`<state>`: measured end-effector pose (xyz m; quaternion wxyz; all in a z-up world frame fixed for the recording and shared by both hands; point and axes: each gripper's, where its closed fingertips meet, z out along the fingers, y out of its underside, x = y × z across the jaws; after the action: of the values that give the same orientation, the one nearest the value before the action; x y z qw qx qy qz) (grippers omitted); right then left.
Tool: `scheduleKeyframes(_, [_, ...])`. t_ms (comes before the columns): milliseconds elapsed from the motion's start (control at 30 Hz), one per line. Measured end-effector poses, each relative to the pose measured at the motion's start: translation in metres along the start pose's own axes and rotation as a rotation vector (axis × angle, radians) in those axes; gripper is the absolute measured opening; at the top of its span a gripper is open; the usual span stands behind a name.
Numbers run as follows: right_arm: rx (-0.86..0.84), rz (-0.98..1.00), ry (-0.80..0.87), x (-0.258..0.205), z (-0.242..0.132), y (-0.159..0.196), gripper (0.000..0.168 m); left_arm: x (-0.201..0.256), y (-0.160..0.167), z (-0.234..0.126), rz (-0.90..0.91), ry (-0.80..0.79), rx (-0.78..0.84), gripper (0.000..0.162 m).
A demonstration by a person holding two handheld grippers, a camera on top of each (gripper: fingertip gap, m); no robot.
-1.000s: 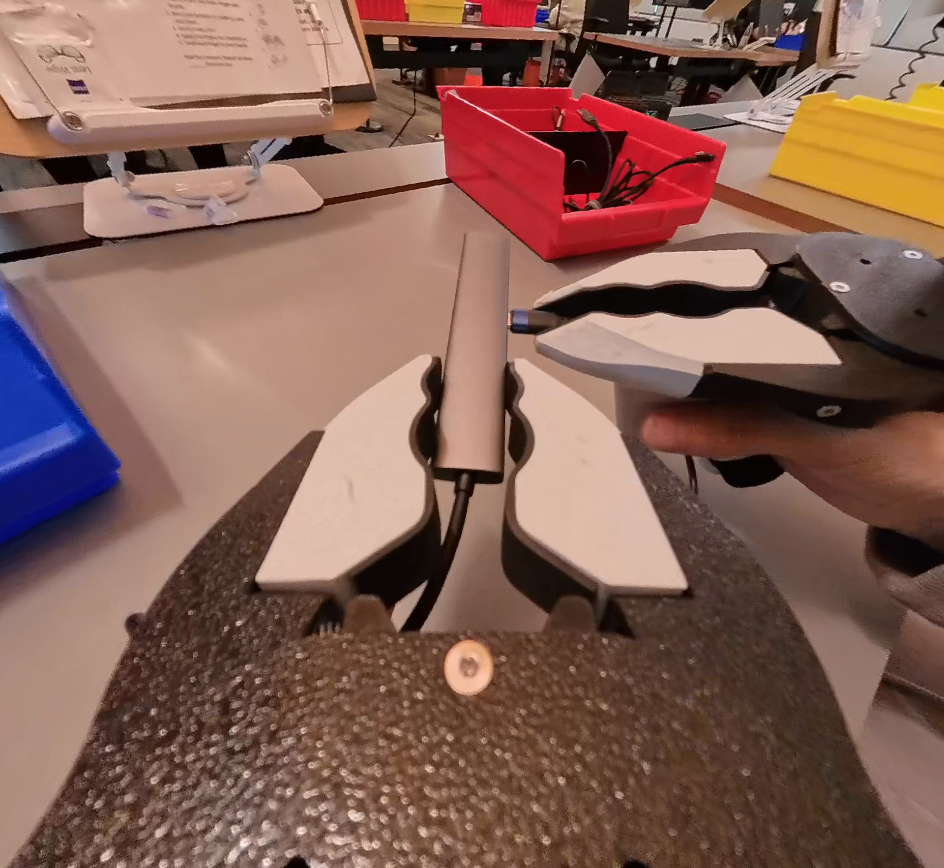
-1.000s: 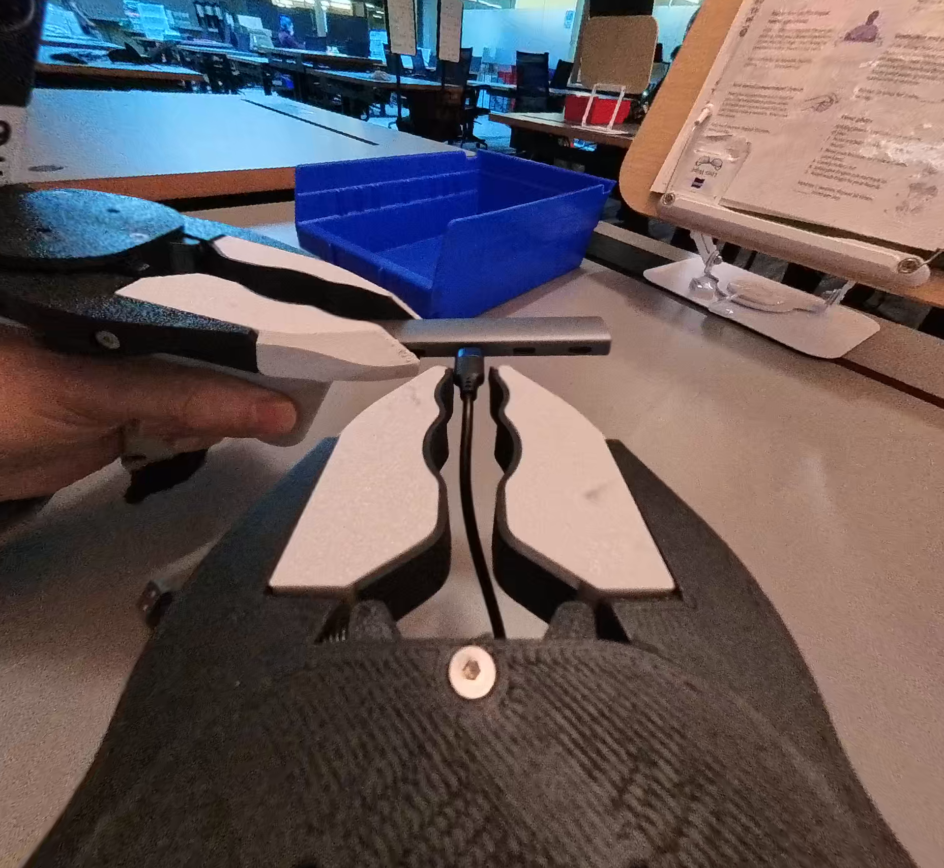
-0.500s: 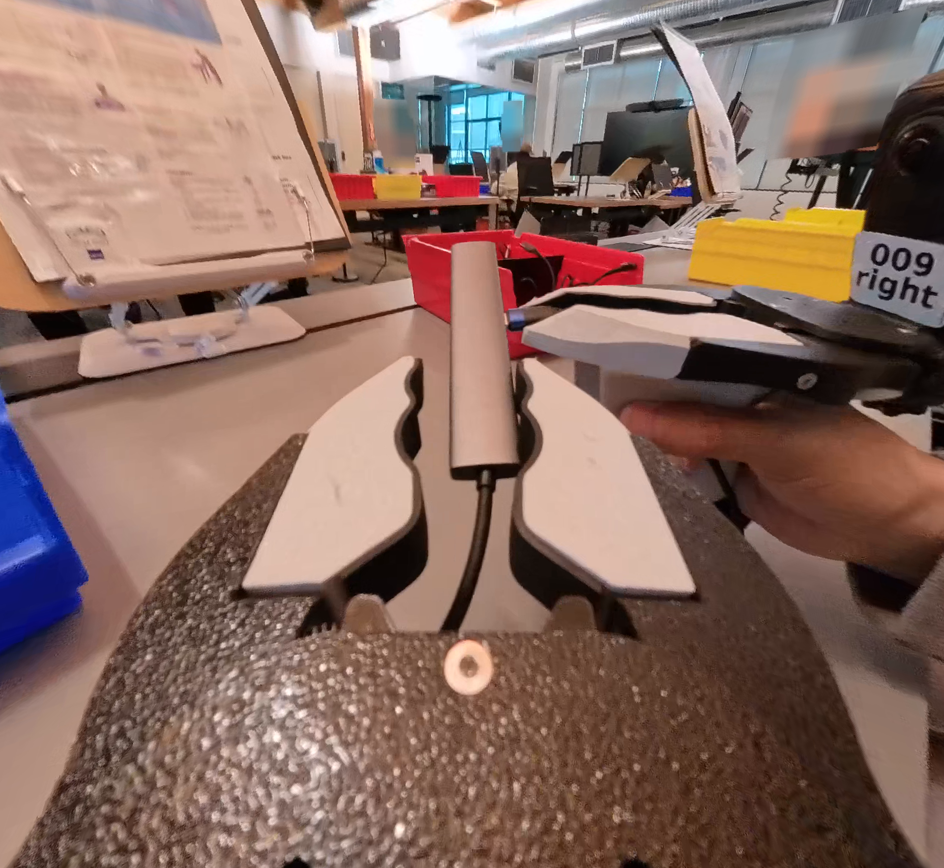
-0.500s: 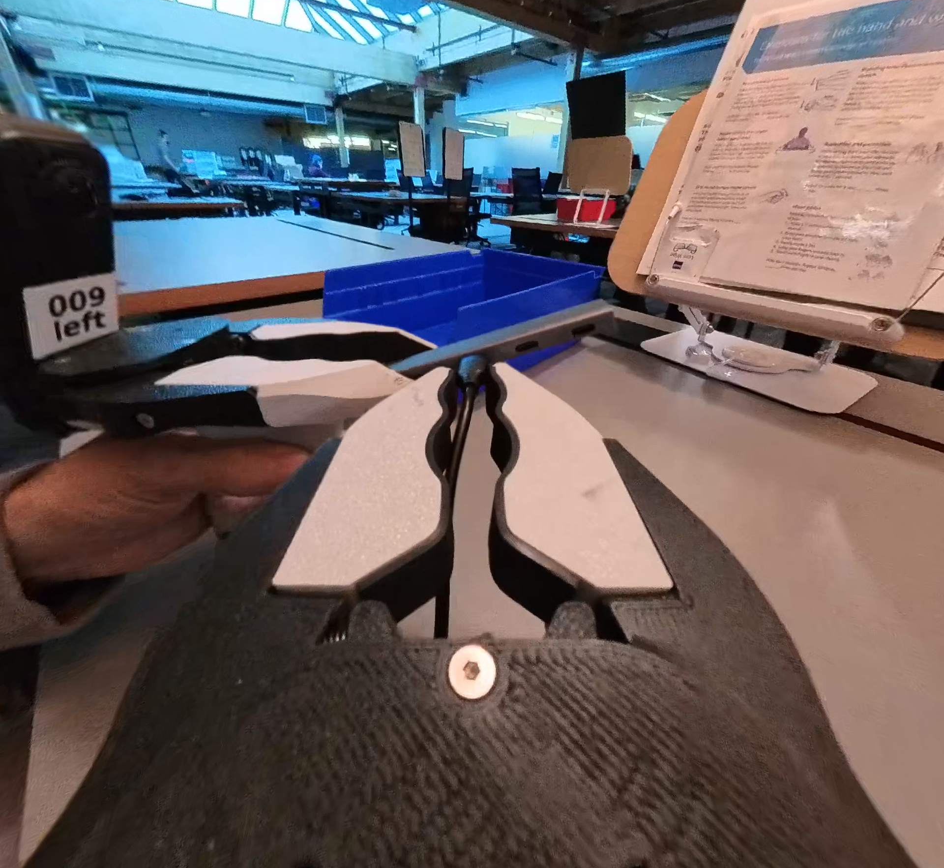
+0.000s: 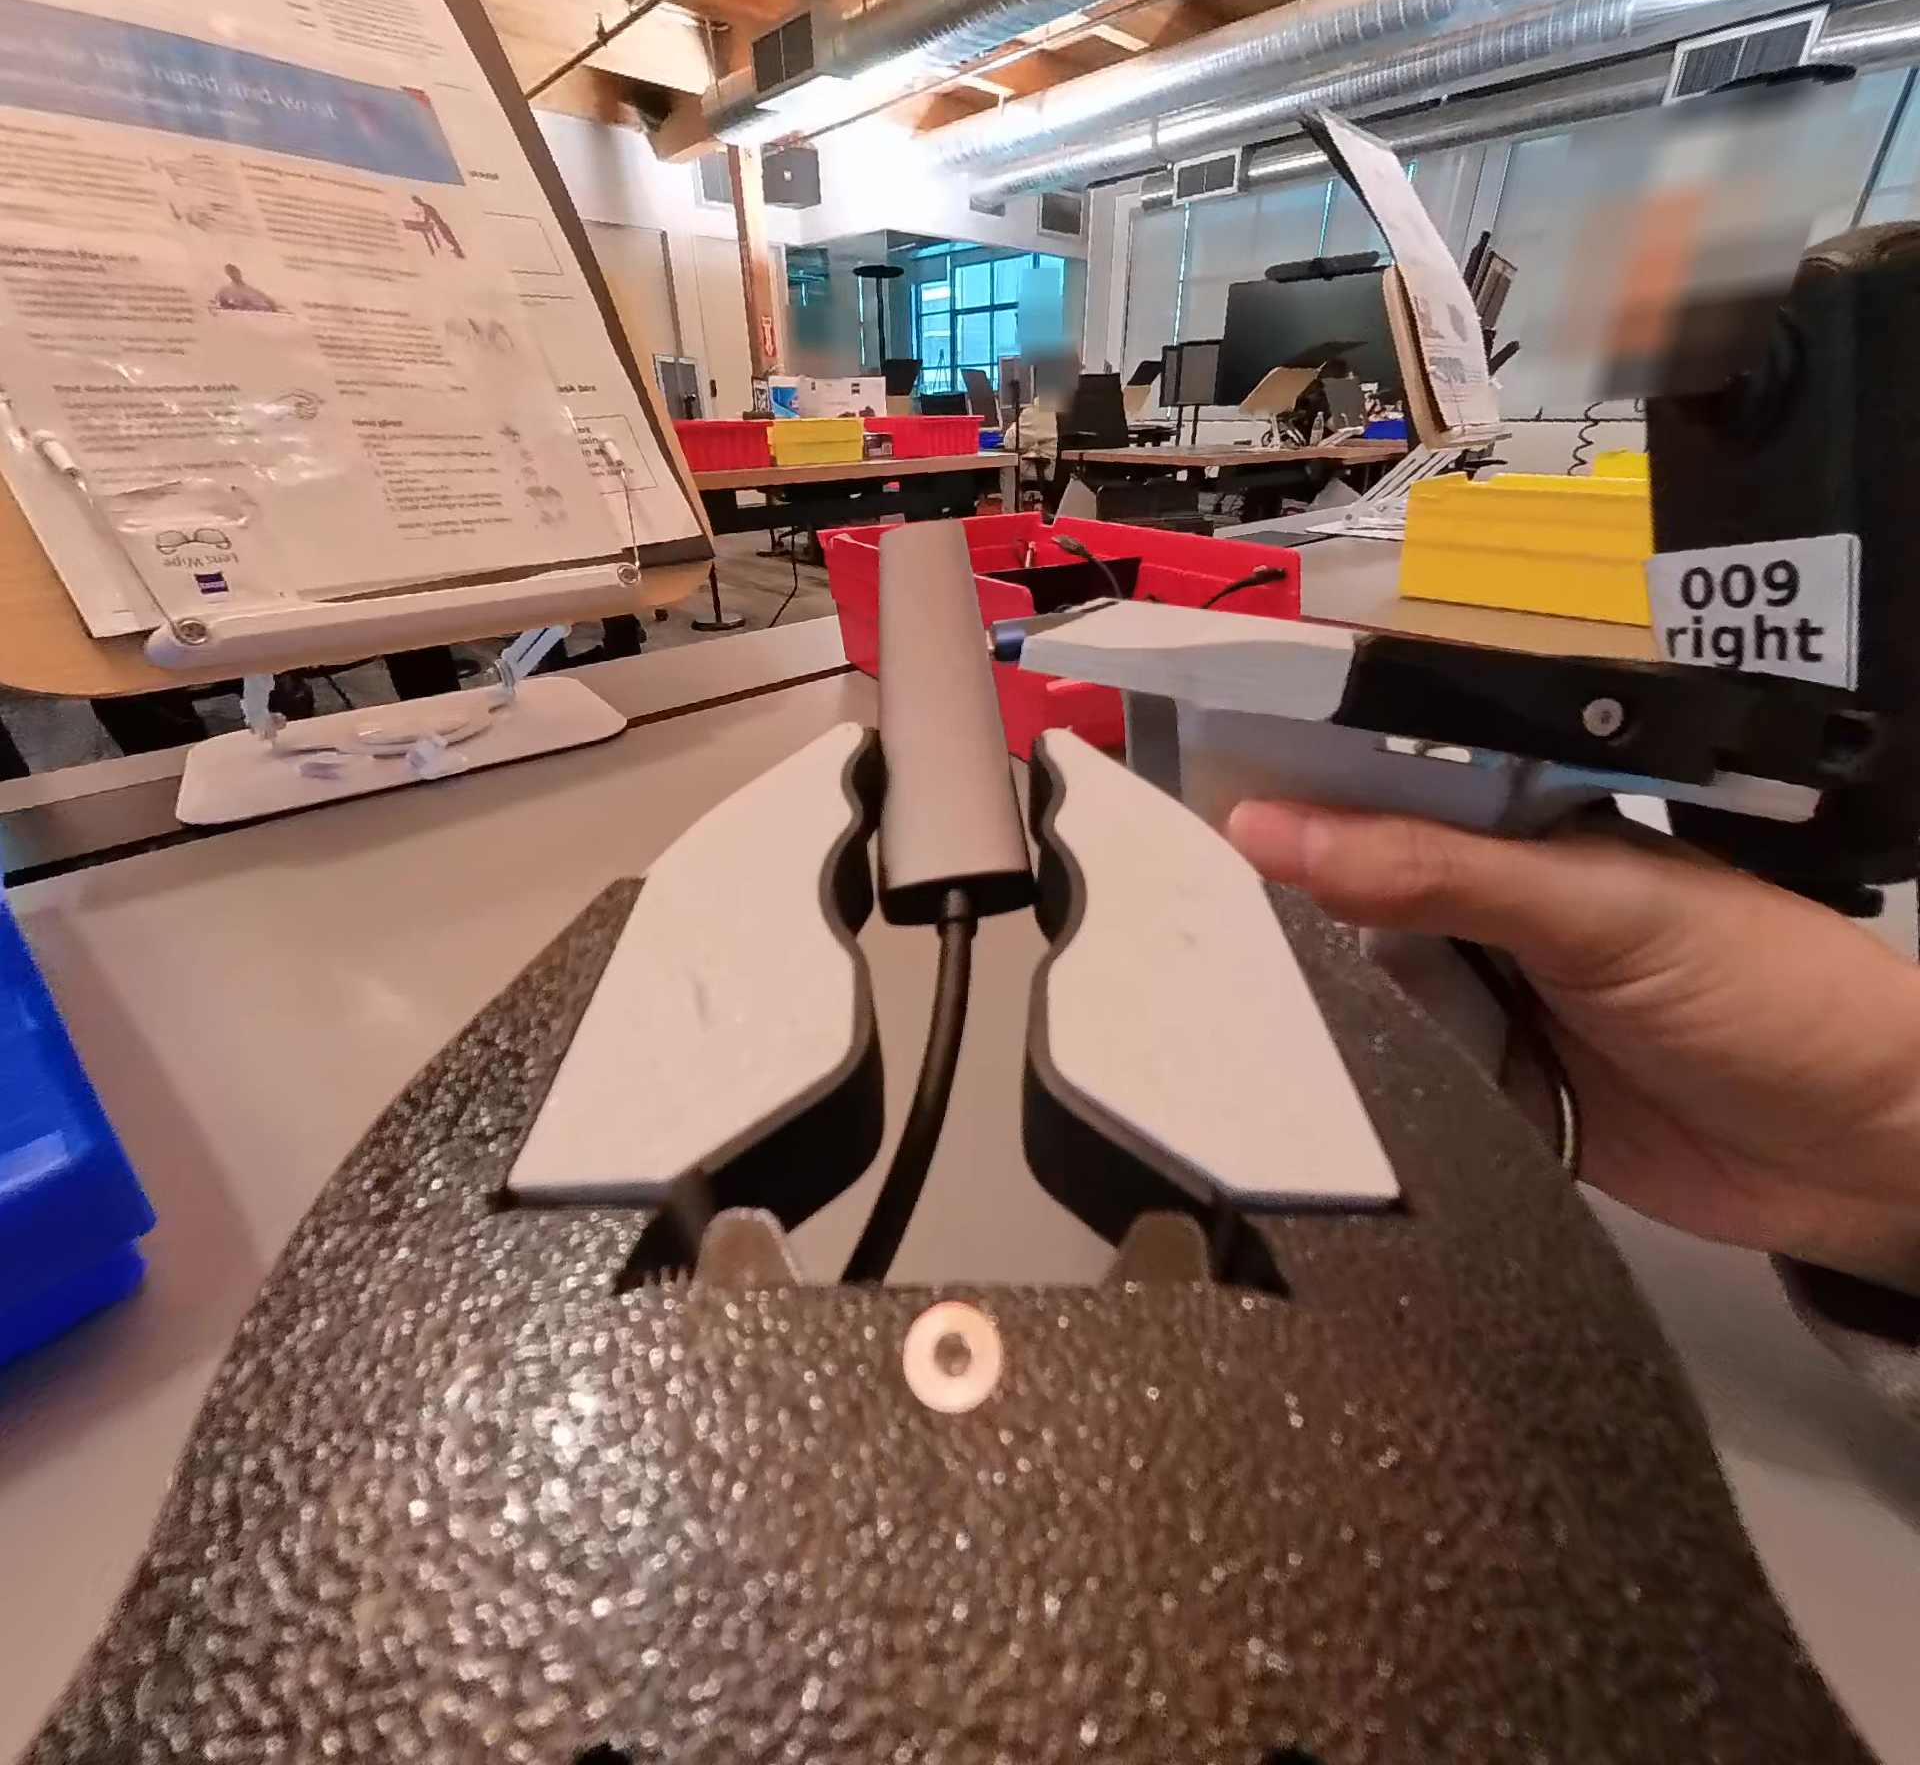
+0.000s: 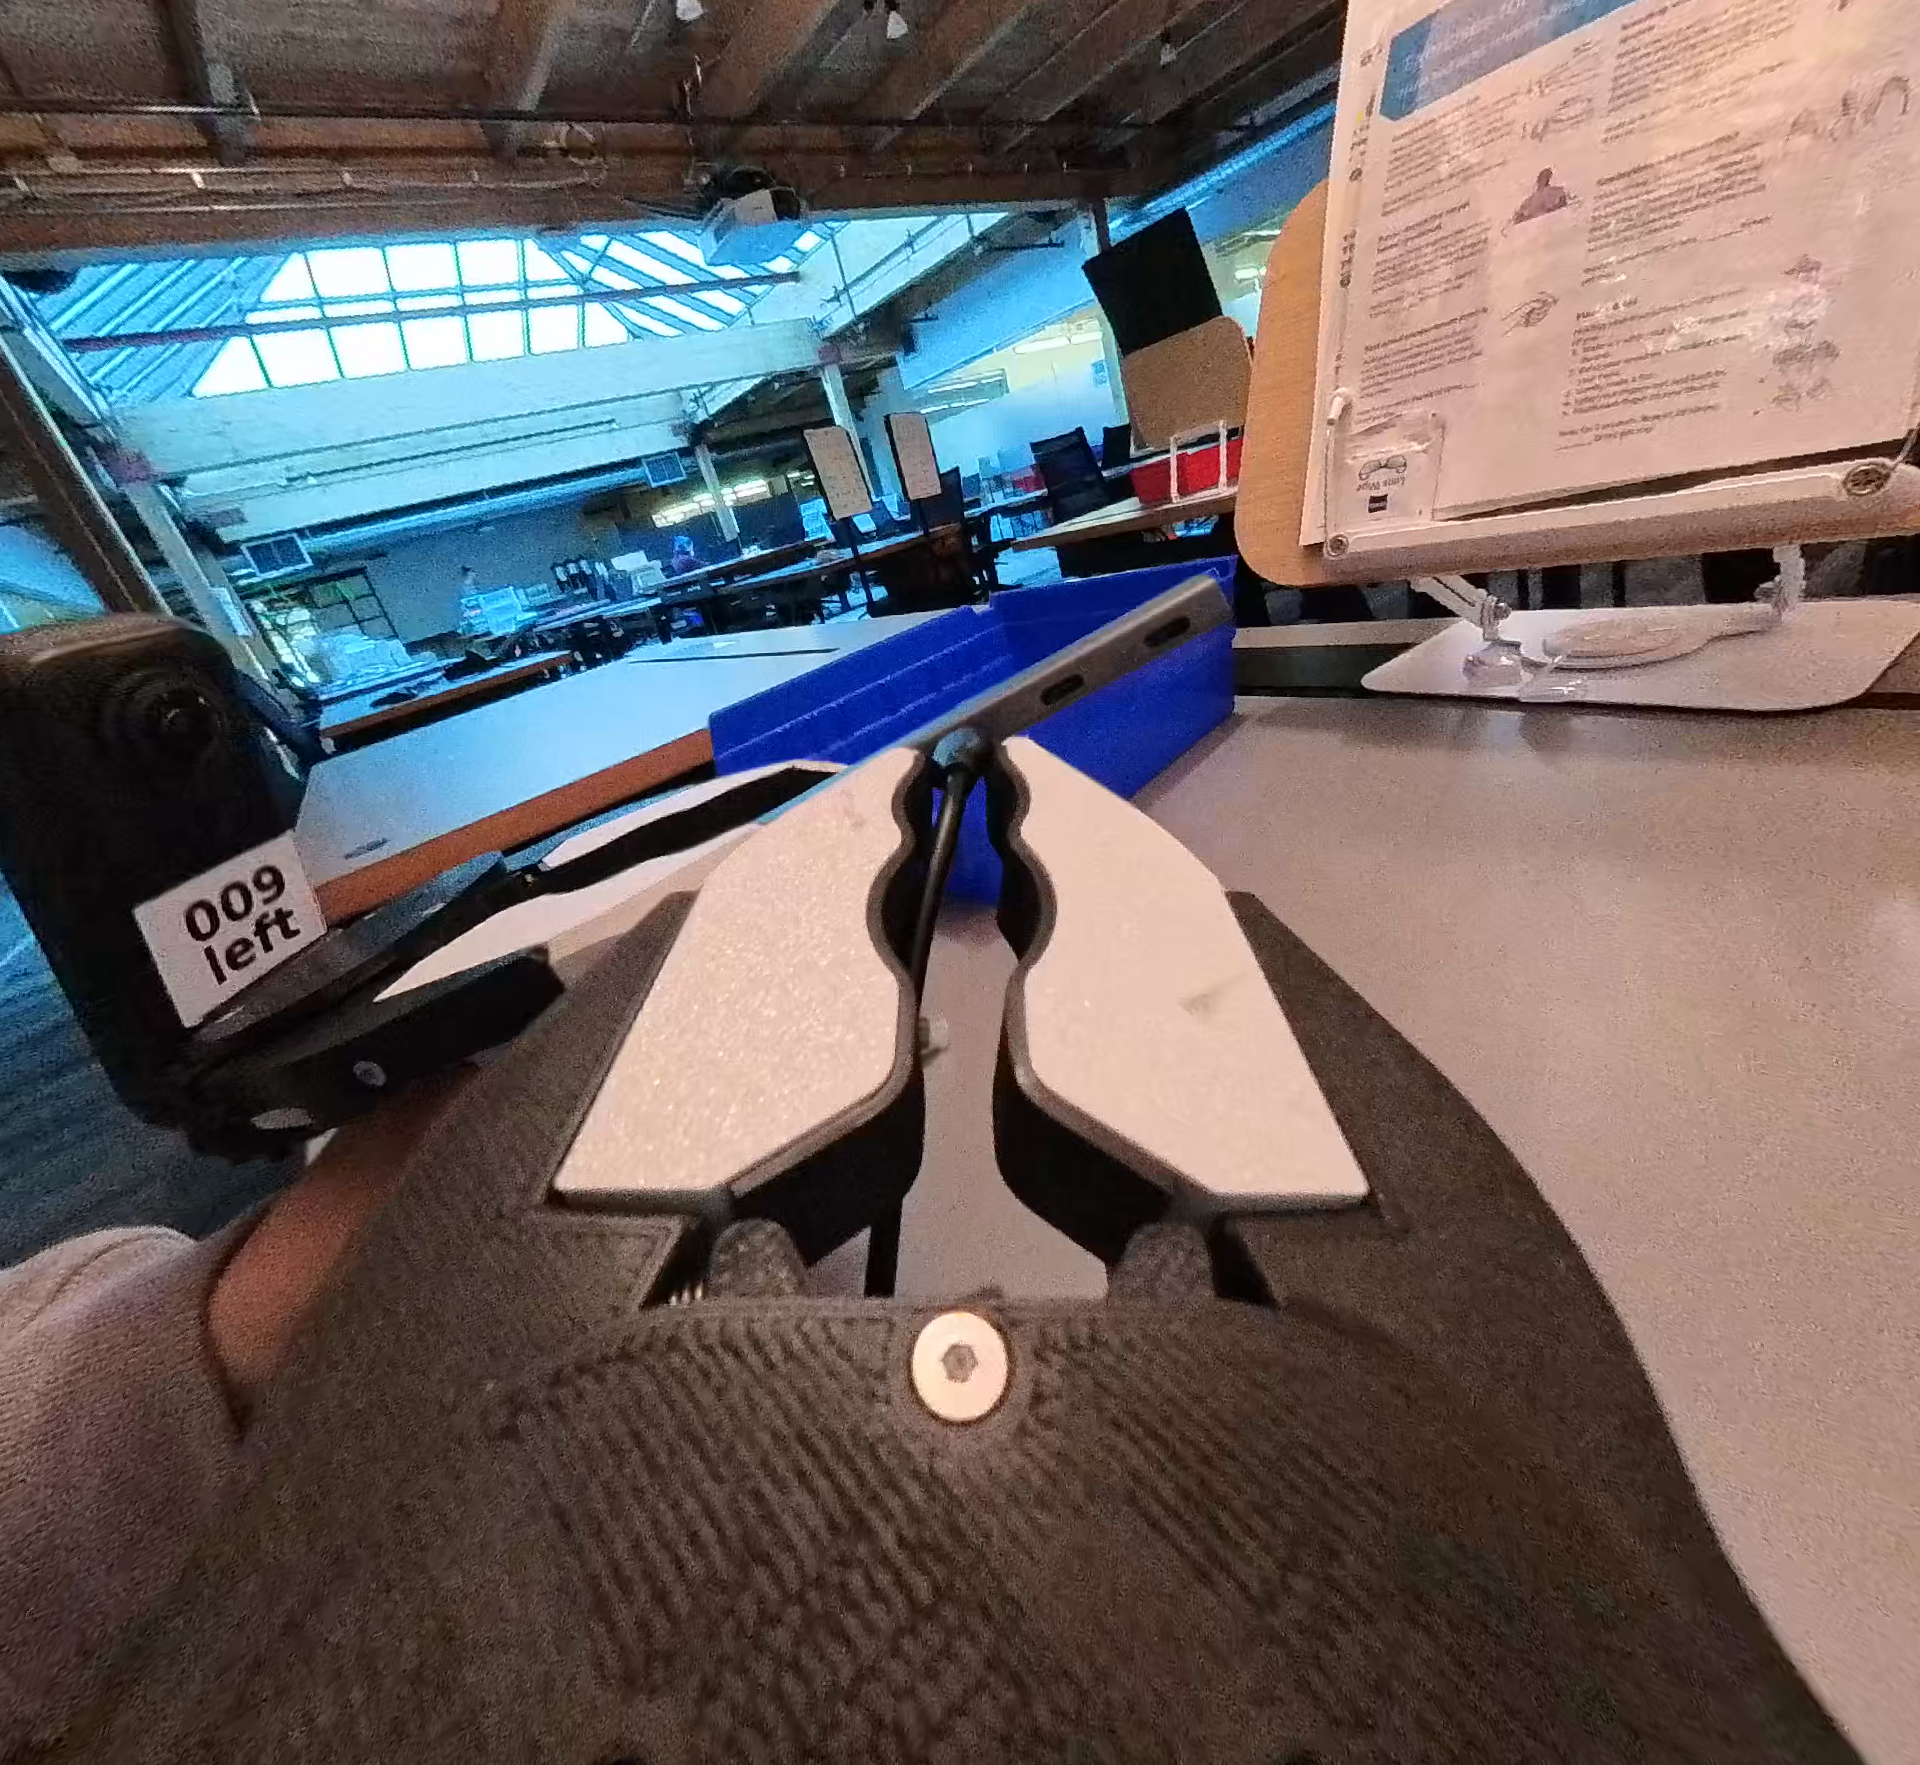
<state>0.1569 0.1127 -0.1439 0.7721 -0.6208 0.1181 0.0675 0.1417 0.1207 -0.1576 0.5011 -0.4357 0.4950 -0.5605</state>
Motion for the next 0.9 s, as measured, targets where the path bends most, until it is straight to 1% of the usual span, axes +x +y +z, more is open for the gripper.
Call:
scheduleKeyframes(200, [-0.023,-0.048,-0.02,-0.001,-0.001,0.004,0.01,-0.003,0.001,-0.002,-0.049,-0.014,-0.029,0.025])
scheduleKeyframes(267, [-0.043,-0.081,-0.012,0.0,-0.001,0.004,0.01,-0.003,0.003,-0.002,-0.043,-0.017,-0.048,0.025])
scheduleKeyframes(367, [-0.029,-0.107,0.02,0.003,-0.002,-0.002,0.012,-0.008,0.006,-0.003,-0.022,-0.046,-0.072,0.025])
scheduleKeyframes(400, [-0.028,-0.124,0.036,0.006,-0.003,-0.003,0.009,-0.009,0.006,-0.003,-0.017,-0.05,-0.075,0.025])
scheduleKeyframes(467, [-0.059,-0.15,0.015,0.004,-0.003,0.0,0.003,-0.01,0.007,-0.003,-0.014,-0.055,-0.085,0.025])
scheduleKeyframes(533, [-0.07,-0.15,0.012,0.004,-0.003,0.002,0.009,-0.01,0.009,-0.003,-0.016,-0.057,-0.092,0.025])
scheduleKeyframes(600, [-0.101,-0.167,0.009,0.005,-0.002,0.006,0.022,-0.01,0.008,-0.003,-0.006,-0.056,-0.093,0.025])
scheduleKeyframes(667, [-0.144,-0.191,-0.024,0.001,-0.001,0.013,0.025,-0.009,0.01,-0.002,0.001,-0.058,-0.102,0.025])
scheduleKeyframes(700, [-0.141,-0.201,-0.026,-0.001,0.0,0.012,0.024,-0.009,0.01,-0.002,0.003,-0.056,-0.103,0.025])
scheduleKeyframes(767, [-0.116,-0.23,0.009,0.001,-0.001,0.007,0.013,-0.007,0.01,-0.002,0.012,-0.048,-0.103,0.025])
scheduleKeyframes(800, [-0.116,-0.245,0.019,0.002,-0.001,0.007,0.011,-0.007,0.01,-0.002,0.017,-0.05,-0.105,0.025])
scheduleKeyframes(900, [-0.146,-0.249,0.025,0.006,0.0,0.013,0.011,-0.007,0.014,-0.001,0.004,-0.051,-0.129,0.025])
